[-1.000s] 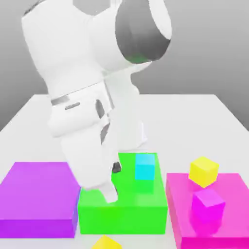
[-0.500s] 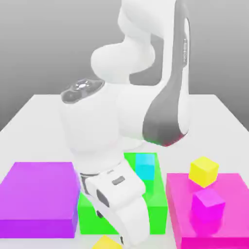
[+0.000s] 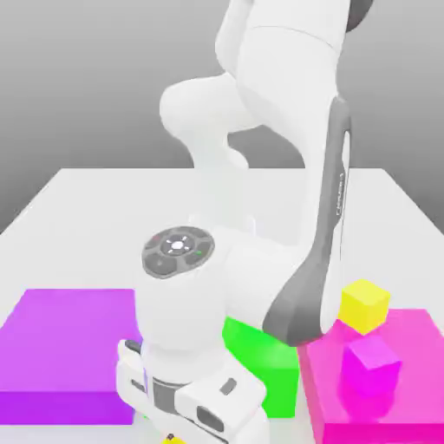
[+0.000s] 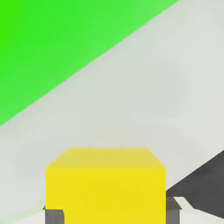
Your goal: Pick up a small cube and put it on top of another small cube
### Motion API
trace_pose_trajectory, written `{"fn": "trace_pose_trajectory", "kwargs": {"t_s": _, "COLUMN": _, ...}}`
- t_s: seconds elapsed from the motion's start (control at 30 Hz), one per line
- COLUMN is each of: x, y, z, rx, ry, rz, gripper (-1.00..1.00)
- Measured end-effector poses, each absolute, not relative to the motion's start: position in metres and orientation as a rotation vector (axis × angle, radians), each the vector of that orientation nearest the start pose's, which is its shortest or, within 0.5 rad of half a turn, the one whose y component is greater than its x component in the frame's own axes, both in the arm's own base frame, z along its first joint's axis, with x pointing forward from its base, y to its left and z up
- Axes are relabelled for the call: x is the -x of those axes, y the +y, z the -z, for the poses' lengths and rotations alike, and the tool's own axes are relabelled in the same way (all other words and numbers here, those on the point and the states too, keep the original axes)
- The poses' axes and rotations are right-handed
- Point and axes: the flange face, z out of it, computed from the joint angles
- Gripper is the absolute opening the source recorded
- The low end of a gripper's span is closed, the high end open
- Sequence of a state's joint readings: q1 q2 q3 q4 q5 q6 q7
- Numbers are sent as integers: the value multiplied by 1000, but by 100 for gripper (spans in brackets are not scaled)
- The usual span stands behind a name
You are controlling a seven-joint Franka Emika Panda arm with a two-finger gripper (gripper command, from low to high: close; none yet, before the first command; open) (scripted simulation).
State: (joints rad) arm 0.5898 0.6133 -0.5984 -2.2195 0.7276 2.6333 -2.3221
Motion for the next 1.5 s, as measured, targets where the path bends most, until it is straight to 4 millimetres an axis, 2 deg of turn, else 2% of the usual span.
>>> {"fn": "trace_pose_trajectory", "kwargs": {"t_s": 0.03, "x": -528, "y": -41, "z": -133, "rx": -2021, "ry": 2404, "rz": 1, "gripper": -100}}
{"fn": "trace_pose_trajectory", "kwargs": {"t_s": 0.07, "x": -529, "y": -41, "z": -138, "rx": -2022, "ry": 2403, "rz": -1, "gripper": -100}}
{"fn": "trace_pose_trajectory", "kwargs": {"t_s": 0.2, "x": -529, "y": -42, "z": -188, "rx": -2023, "ry": 2399, "rz": -1, "gripper": -100}}
{"fn": "trace_pose_trajectory", "kwargs": {"t_s": 0.27, "x": -538, "y": -61, "z": -205, "rx": -2064, "ry": 2331, "rz": -28, "gripper": -100}}
{"fn": "trace_pose_trajectory", "kwargs": {"t_s": 0.57, "x": -524, "y": -73, "z": -190, "rx": -2314, "ry": 2301, "rz": 4, "gripper": -100}}
{"fn": "trace_pose_trajectory", "kwargs": {"t_s": 0.7, "x": -521, "y": -82, "z": -200, "rx": -2409, "ry": 2253, "rz": -15, "gripper": -100}}
{"fn": "trace_pose_trajectory", "kwargs": {"t_s": 0.87, "x": -514, "y": -95, "z": -226, "rx": -2503, "ry": 2176, "rz": -56, "gripper": -100}}
{"fn": "trace_pose_trajectory", "kwargs": {"t_s": 0.93, "x": -506, "y": -83, "z": -233, "rx": -2502, "ry": 2210, "rz": -51, "gripper": -100}}
{"fn": "trace_pose_trajectory", "kwargs": {"t_s": 1.17, "x": -452, "y": 2, "z": -261, "rx": -2300, "ry": 2496, "rz": 19, "gripper": -100}}
{"fn": "trace_pose_trajectory", "kwargs": {"t_s": 1.33, "x": -409, "y": 31, "z": -296, "rx": -2128, "ry": 2574, "rz": 26, "gripper": -100}}
{"fn": "trace_pose_trajectory", "kwargs": {"t_s": 1.5, "x": -367, "y": 40, "z": -334, "rx": -1983, "ry": 2532, "rz": 0, "gripper": -100}}
